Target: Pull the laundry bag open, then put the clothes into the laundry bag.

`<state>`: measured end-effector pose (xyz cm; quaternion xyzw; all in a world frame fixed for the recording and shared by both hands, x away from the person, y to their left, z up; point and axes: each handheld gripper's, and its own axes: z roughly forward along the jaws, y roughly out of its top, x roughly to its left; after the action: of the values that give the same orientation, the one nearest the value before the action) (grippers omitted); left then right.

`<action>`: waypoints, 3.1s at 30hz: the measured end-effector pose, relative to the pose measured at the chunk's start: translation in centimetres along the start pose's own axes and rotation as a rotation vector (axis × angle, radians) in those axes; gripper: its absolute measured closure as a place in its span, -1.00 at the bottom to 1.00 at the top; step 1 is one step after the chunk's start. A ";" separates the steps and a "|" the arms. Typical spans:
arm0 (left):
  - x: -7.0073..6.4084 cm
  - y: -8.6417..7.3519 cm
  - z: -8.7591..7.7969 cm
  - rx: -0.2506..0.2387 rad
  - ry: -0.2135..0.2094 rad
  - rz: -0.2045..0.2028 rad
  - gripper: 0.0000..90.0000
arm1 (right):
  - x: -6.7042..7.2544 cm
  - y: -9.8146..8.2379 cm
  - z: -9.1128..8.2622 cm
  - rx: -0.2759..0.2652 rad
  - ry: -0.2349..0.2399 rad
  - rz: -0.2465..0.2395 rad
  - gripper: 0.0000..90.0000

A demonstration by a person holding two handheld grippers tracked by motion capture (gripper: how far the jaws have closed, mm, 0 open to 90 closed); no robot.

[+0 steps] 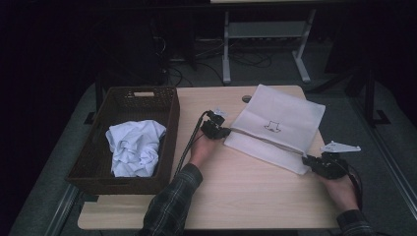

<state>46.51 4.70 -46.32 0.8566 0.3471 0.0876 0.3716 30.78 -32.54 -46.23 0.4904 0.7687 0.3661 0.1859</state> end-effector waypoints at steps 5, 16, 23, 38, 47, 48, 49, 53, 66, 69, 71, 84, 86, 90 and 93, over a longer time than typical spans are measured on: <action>0.0 0.0 0.3 0.003 0.003 -0.003 0.73 | -0.2 -0.4 0.4 0.017 0.001 0.014 0.50; -0.8 -0.9 -1.1 0.058 0.003 0.000 -0.25 | 0.4 -0.2 -0.5 -0.027 -0.022 0.044 -0.35; -1.9 -1.9 -3.7 0.033 -0.024 -0.009 -0.44 | 1.8 0.0 -1.0 -0.055 0.009 0.010 -0.52; -5.0 -4.0 -8.6 -0.050 -0.045 0.017 -0.56 | 4.3 0.5 -0.5 -0.080 0.057 -0.032 -0.70; -6.1 -5.9 -9.7 -0.069 -0.030 0.000 -0.58 | 5.8 0.6 -0.2 -0.098 0.068 -0.064 -0.70; -6.3 -6.2 -9.8 -0.077 -0.021 0.009 -0.58 | 6.0 0.5 -0.1 -0.103 0.072 -0.065 -0.70; -6.4 -6.4 -10.0 -0.084 -0.016 0.017 -0.59 | 6.2 0.5 -0.1 -0.106 0.075 -0.070 -0.70; -7.1 -7.4 -10.6 -0.101 -0.031 0.011 -0.60 | 6.9 0.3 -0.2 -0.102 0.080 -0.071 -0.70; -7.7 -10.4 -12.2 -0.108 -0.035 -0.001 -0.62 | 9.7 -0.7 -0.7 -0.110 0.119 -0.110 -0.70; -7.6 -10.8 -12.8 -0.116 -0.033 0.000 -0.62 | 10.3 -0.9 -0.6 -0.099 0.131 -0.125 -0.70; -7.3 -11.0 -13.2 -0.122 -0.030 -0.007 -0.62 | 10.7 -0.9 -0.5 -0.093 0.140 -0.143 -0.70; -7.5 -10.6 -14.3 -0.128 -0.028 -0.018 -0.62 | 11.5 -0.8 -0.3 -0.091 0.172 -0.182 -0.70; -7.6 -10.4 -14.5 -0.125 -0.012 0.000 -0.62 | 11.5 -0.8 -0.2 -0.088 0.173 -0.185 -0.70; -7.7 -10.2 -14.8 -0.132 -0.024 -0.007 -0.62 | 11.5 -0.8 -0.2 -0.091 0.177 -0.193 -0.70; -7.8 -10.0 -15.1 -0.132 -0.028 0.006 -0.62 | 11.5 -0.8 -0.2 -0.092 0.177 -0.190 -0.70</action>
<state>29.29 13.10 -41.71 0.8324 0.3327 0.0992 0.4319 24.97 -22.54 -45.87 0.3720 0.8077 0.4233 0.1734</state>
